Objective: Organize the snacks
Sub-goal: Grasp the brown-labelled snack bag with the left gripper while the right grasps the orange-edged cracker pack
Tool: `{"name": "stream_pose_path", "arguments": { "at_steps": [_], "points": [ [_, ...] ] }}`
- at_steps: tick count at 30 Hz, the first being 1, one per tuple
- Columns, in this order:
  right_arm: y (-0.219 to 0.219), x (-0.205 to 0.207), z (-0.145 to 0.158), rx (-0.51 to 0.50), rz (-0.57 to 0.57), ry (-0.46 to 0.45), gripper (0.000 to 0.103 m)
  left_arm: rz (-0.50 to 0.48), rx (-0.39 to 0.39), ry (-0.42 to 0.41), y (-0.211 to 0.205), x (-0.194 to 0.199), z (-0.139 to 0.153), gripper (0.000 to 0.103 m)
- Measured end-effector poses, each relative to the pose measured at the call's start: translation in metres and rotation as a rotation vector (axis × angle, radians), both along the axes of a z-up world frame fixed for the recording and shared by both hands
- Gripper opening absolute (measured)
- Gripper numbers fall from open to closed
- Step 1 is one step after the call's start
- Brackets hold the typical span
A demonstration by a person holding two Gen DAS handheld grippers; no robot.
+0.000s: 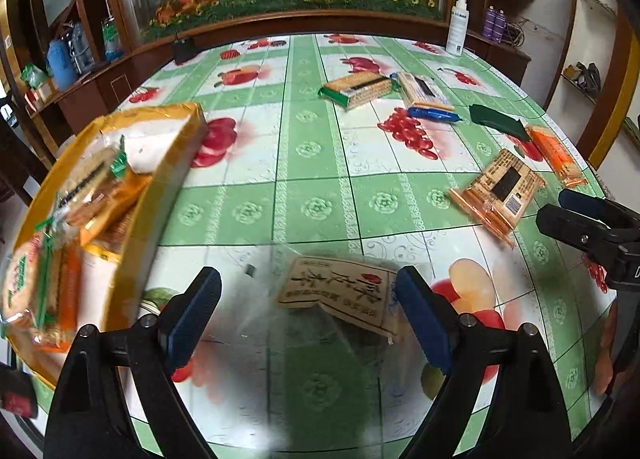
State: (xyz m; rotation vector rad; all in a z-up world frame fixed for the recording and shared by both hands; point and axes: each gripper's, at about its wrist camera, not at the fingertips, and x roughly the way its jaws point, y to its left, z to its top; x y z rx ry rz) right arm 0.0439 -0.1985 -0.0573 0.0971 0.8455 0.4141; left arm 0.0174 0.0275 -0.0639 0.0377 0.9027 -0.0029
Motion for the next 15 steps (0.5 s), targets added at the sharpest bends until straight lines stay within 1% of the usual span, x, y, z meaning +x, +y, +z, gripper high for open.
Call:
{"name": "stream_pose_path", "arguments": {
  "at_steps": [4, 5, 10, 15],
  "points": [
    [0.003, 0.006, -0.006, -0.027, 0.011, 0.016, 0.103, 0.025, 0.014, 0.017, -0.007, 0.004, -0.009, 0.102],
    [0.005, 0.008, -0.007, -0.038, 0.018, 0.02, 0.103, 0.026, 0.011, 0.02, -0.009, 0.005, -0.011, 0.103],
    [0.019, 0.025, -0.013, -0.128, 0.064, 0.029, 0.103, 0.034, -0.003, 0.031, -0.008, 0.011, -0.015, 0.103],
    [0.03, 0.045, -0.021, -0.221, 0.096, 0.057, 0.103, 0.027, -0.053, 0.071, -0.007, 0.02, -0.021, 0.103]
  ]
}}
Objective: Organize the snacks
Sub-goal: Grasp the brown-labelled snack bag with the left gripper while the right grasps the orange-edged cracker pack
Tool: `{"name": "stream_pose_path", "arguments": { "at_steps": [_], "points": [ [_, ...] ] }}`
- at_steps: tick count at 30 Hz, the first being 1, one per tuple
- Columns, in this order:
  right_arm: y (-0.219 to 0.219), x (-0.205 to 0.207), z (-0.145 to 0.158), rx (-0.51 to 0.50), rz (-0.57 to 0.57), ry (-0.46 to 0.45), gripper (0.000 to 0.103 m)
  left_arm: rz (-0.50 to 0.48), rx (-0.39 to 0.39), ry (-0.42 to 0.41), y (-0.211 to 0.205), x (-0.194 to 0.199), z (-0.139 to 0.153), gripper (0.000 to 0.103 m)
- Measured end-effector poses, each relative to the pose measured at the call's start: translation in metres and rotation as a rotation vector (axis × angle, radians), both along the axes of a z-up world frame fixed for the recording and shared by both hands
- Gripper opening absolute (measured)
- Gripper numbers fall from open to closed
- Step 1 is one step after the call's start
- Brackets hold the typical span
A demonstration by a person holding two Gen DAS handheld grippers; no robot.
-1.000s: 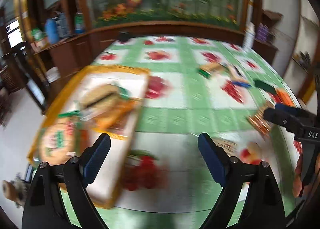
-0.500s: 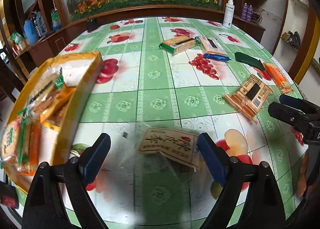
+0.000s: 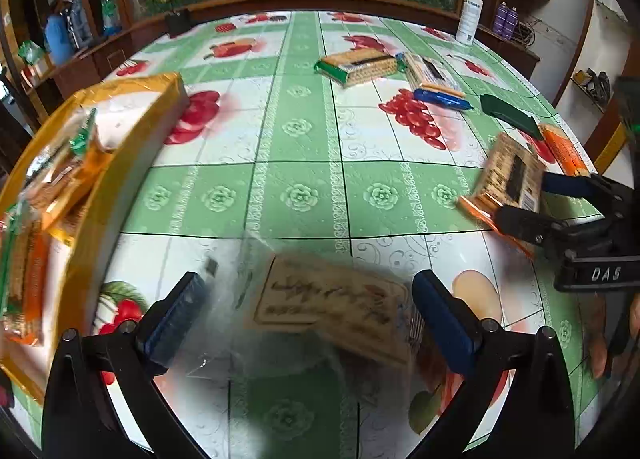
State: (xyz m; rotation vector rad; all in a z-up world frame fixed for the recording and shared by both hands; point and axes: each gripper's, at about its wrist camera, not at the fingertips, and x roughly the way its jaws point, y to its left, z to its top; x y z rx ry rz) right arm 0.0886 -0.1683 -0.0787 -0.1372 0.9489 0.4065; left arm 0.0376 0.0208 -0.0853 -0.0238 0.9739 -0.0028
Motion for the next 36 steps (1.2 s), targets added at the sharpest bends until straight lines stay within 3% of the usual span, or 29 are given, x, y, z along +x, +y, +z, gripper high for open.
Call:
{"name": "stream_pose_path", "arguments": {
  "at_steps": [10, 16, 19, 21, 22, 25, 26, 27, 31, 36],
  "points": [
    [0.008, 0.029, -0.005, -0.006, 0.1, 0.077, 0.103, -0.024, -0.021, 0.019, 0.0, 0.007, -0.003, 0.103],
    [0.014, 0.029, -0.005, 0.001, 0.14, 0.062, 0.103, -0.037, -0.029, 0.016, 0.002, 0.007, -0.003, 0.103],
    [0.009, 0.028, -0.002, 0.046, 0.123, 0.057, 0.092, -0.042, -0.033, 0.014, 0.002, 0.007, -0.003, 0.103],
    [0.005, 0.026, 0.002, 0.088, 0.115, 0.058, 0.075, -0.044, -0.036, 0.014, 0.003, 0.006, -0.003, 0.103],
    [0.004, 0.027, 0.003, 0.098, 0.112, 0.061, 0.074, -0.044, -0.036, 0.014, 0.003, 0.006, -0.003, 0.103],
    [0.001, 0.028, 0.003, 0.125, 0.092, 0.075, 0.082, -0.045, -0.036, 0.014, 0.003, 0.006, -0.003, 0.103],
    [0.0, 0.028, 0.004, 0.138, 0.066, 0.086, 0.096, -0.043, -0.036, 0.014, 0.003, 0.006, -0.003, 0.103],
    [-0.002, 0.028, 0.004, 0.159, 0.025, 0.104, 0.103, -0.042, -0.036, 0.014, 0.003, 0.006, -0.003, 0.103],
    [-0.003, 0.032, 0.009, 0.256, -0.138, 0.145, 0.103, -0.042, -0.034, 0.014, 0.002, 0.007, -0.003, 0.103],
    [0.025, 0.048, 0.003, 0.108, -0.27, 0.135, 0.103, -0.045, -0.03, 0.016, 0.001, 0.007, -0.003, 0.103]
  ]
}}
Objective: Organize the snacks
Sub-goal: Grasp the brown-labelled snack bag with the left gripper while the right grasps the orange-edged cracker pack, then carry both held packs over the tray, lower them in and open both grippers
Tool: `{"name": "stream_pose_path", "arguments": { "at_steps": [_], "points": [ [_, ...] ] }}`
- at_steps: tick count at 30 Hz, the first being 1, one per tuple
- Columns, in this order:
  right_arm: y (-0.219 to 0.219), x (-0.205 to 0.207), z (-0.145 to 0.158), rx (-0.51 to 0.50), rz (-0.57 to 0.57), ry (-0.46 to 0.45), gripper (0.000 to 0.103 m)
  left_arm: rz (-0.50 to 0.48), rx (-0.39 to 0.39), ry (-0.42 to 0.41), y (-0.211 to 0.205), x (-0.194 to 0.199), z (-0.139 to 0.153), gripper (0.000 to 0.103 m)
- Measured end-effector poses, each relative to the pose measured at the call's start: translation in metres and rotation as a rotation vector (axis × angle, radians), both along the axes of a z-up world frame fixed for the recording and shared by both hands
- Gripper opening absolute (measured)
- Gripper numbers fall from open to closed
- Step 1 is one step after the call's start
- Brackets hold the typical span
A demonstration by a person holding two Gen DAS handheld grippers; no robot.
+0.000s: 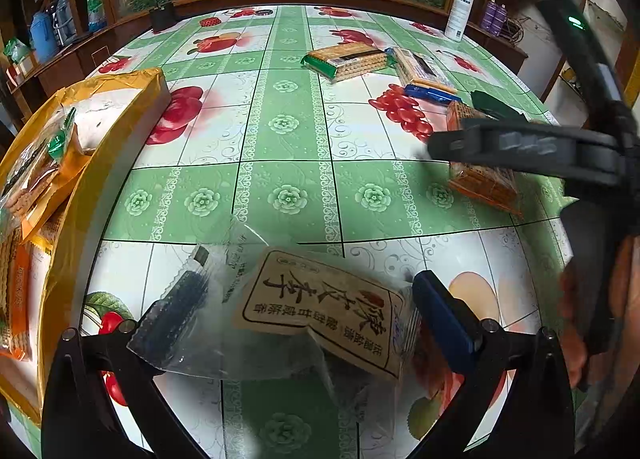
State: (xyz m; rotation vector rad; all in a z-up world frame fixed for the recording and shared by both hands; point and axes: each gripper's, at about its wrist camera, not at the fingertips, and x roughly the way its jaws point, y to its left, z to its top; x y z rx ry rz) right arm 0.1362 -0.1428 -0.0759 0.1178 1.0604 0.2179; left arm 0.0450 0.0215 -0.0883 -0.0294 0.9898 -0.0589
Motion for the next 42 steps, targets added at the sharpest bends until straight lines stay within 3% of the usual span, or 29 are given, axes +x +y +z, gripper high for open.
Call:
{"name": "stream_pose_path", "arguments": {
  "at_steps": [3, 5, 7, 9, 10, 16, 28, 42],
  "points": [
    [0.024, 0.005, -0.006, -0.139, 0.017, -0.028, 0.103, -0.003, 0.005, -0.001, 0.0, 0.002, 0.0, 0.102],
    [0.032, 0.002, -0.009, -0.188, 0.044, -0.05, 0.1, -0.002, 0.009, -0.016, 0.002, 0.002, 0.002, 0.093],
    [0.032, -0.002, -0.008, -0.189, 0.077, -0.071, 0.089, -0.004, 0.006, -0.036, 0.005, 0.001, 0.004, 0.075],
    [0.027, -0.007, -0.004, -0.178, 0.098, -0.087, 0.065, -0.01, -0.01, -0.048, 0.009, 0.0, 0.005, 0.068],
    [0.025, -0.009, -0.002, -0.173, 0.102, -0.089, 0.061, -0.013, -0.023, -0.055, 0.011, -0.001, 0.005, 0.06],
    [0.01, -0.026, 0.006, -0.016, 0.141, -0.115, 0.056, -0.015, -0.035, -0.09, 0.016, -0.009, 0.013, 0.046],
    [0.01, -0.051, 0.03, 0.188, 0.198, -0.128, 0.054, 0.003, -0.028, -0.152, 0.037, -0.031, 0.034, 0.039],
    [0.06, -0.063, 0.062, 0.253, 0.309, -0.187, 0.054, 0.107, 0.004, -0.244, 0.083, -0.049, 0.069, 0.037]
  ]
}}
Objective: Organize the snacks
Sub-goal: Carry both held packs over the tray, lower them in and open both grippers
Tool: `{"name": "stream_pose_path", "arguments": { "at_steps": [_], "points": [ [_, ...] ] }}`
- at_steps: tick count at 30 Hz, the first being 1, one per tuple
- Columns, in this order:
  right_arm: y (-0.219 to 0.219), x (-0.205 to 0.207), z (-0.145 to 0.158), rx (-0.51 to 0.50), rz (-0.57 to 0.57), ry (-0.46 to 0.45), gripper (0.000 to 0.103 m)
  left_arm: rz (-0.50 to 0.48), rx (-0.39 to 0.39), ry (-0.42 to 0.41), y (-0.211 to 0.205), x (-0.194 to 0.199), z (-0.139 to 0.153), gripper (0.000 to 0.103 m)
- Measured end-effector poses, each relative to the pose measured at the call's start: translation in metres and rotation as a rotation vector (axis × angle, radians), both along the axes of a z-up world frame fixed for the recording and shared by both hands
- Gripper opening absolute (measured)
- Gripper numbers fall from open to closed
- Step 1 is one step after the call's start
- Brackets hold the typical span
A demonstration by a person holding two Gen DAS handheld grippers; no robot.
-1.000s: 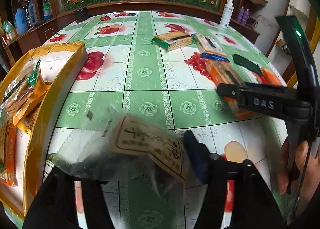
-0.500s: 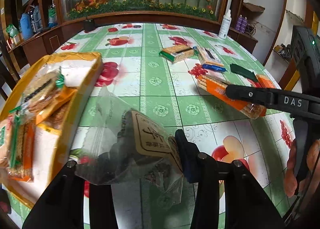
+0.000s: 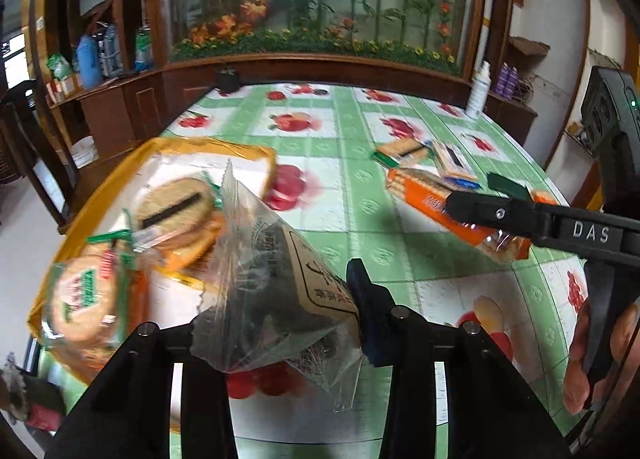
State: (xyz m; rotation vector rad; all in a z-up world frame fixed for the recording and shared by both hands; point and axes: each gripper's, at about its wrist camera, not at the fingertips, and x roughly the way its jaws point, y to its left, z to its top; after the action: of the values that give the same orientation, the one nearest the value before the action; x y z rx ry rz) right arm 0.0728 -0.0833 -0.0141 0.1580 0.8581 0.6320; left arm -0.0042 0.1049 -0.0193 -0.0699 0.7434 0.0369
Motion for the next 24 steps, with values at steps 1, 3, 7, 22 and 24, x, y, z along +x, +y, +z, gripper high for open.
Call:
{"name": "stream_pose_path", "arguments": {
  "at_steps": [1, 3, 7, 22, 24],
  "points": [
    [0.008, 0.001, 0.002, 0.007, 0.018, 0.001, 0.054, 0.014, 0.001, -0.007, 0.007, -0.001, 0.003, 0.037],
    [0.023, 0.001, 0.006, 0.015, 0.047, -0.007, 0.054, 0.038, 0.005, -0.015, 0.018, -0.002, 0.007, 0.037],
    [0.064, 0.0, 0.012, 0.02, 0.123, -0.02, 0.054, 0.098, 0.005, -0.02, 0.045, -0.004, 0.009, 0.037],
    [0.186, 0.017, 0.016, 0.036, 0.279, -0.03, 0.054, 0.228, -0.01, 0.016, 0.11, 0.005, -0.009, 0.035],
    [0.196, 0.021, 0.014, 0.029, 0.286, -0.033, 0.054, 0.229, -0.017, 0.024, 0.114, 0.006, -0.012, 0.035]
  ]
}}
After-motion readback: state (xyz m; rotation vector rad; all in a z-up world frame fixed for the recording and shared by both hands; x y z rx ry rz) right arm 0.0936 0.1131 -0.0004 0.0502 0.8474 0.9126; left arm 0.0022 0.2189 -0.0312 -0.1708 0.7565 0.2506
